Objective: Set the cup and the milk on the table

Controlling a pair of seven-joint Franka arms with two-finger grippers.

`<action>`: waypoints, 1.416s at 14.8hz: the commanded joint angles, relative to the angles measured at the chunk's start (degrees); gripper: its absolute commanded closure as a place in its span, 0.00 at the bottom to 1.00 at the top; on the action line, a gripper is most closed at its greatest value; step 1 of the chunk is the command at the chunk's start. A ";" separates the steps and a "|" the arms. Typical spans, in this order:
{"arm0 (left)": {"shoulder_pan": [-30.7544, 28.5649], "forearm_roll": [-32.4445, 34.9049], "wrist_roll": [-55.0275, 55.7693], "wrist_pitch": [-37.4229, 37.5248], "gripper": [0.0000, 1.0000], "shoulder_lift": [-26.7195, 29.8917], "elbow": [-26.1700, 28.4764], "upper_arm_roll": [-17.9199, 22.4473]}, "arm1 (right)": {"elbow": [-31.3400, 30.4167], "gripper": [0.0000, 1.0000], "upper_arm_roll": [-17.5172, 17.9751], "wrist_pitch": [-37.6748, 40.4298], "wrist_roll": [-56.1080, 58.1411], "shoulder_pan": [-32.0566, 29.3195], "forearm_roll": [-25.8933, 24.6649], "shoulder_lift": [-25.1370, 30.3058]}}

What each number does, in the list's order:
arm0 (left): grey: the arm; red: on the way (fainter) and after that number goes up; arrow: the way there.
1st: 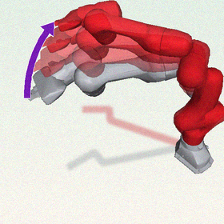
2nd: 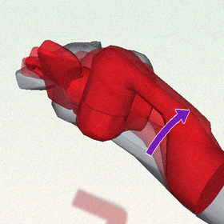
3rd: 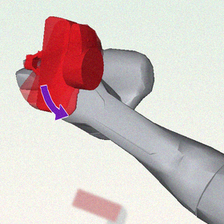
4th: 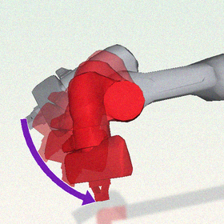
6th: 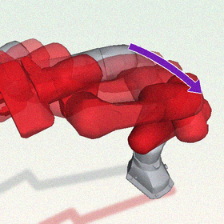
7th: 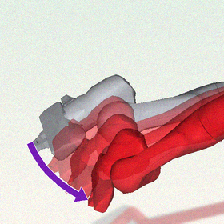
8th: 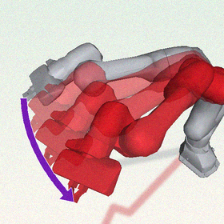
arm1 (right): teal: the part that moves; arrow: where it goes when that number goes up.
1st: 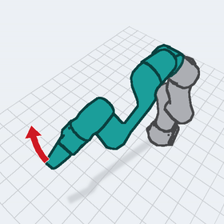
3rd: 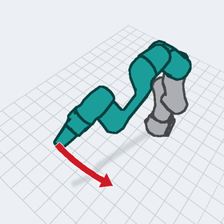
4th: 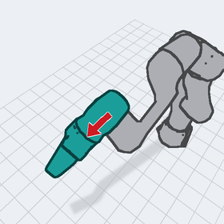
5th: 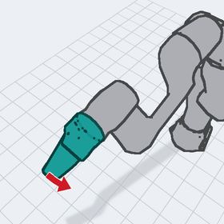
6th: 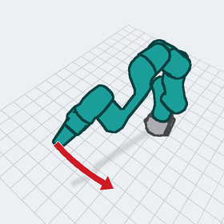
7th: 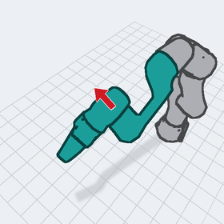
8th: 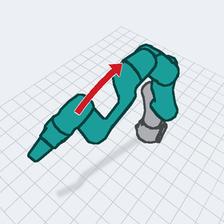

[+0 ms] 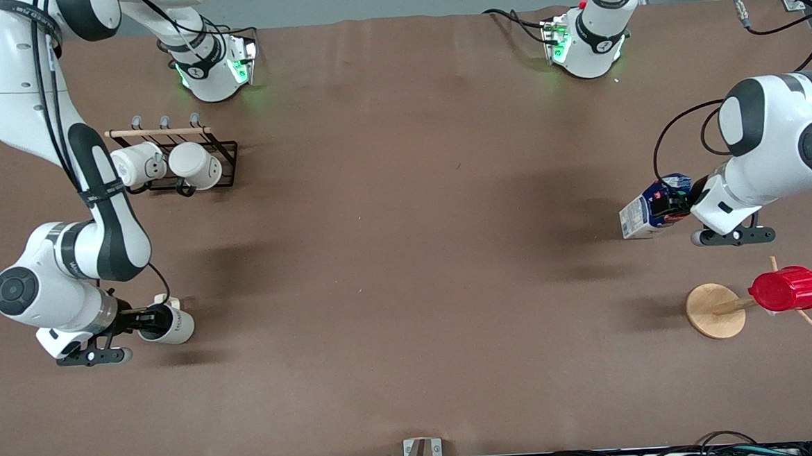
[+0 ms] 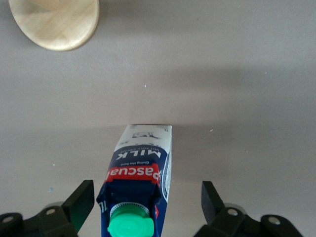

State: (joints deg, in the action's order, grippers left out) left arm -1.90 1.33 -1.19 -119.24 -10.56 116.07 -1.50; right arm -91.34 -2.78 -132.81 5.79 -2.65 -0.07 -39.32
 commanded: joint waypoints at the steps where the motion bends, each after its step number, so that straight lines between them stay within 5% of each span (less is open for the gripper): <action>1: -0.21 1.39 -0.31 -2.39 0.04 2.56 3.89 -0.08 | -1.56 0.86 0.15 -0.69 0.10 0.10 -0.37 1.09; 3: -0.21 1.39 -0.31 -3.18 0.04 2.82 4.95 -0.08 | -1.21 1.00 0.15 -0.26 -0.77 0.10 -0.11 1.09; 7: -0.21 1.48 -0.31 -3.27 0.04 2.91 5.22 -0.08 | -0.16 1.00 0.23 1.75 -0.86 0.45 0.33 1.70; 11: -0.21 1.48 -0.31 -3.27 0.04 3.00 5.22 -0.08 | 4.15 1.00 6.54 11.42 -8.48 0.71 0.33 3.98; 16: -0.39 1.48 -0.31 -3.27 0.05 2.91 5.22 -0.08 | 4.15 1.00 13.86 11.97 -31.58 6.93 -0.72 5.48; 18: -0.39 1.48 -0.31 -3.27 0.23 2.91 5.13 -0.08 | 4.15 1.00 13.86 11.35 -40.28 12.29 -1.68 4.96; 20: -0.39 1.48 -0.31 -3.27 0.61 2.82 4.96 -0.08 | 4.24 1.00 14.21 10.91 -47.33 16.07 -3.61 4.44; 21: -0.39 1.48 -0.31 -3.27 0.71 2.65 4.69 -0.08 | 4.15 1.00 14.82 9.78 -49.71 18.36 -4.23 3.73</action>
State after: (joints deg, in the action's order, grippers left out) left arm -2.04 1.34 -1.19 -121.72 -9.26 119.79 -1.49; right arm -86.36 11.46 -121.30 -38.42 12.91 -2.46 -35.19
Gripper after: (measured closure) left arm 0.374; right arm 0.960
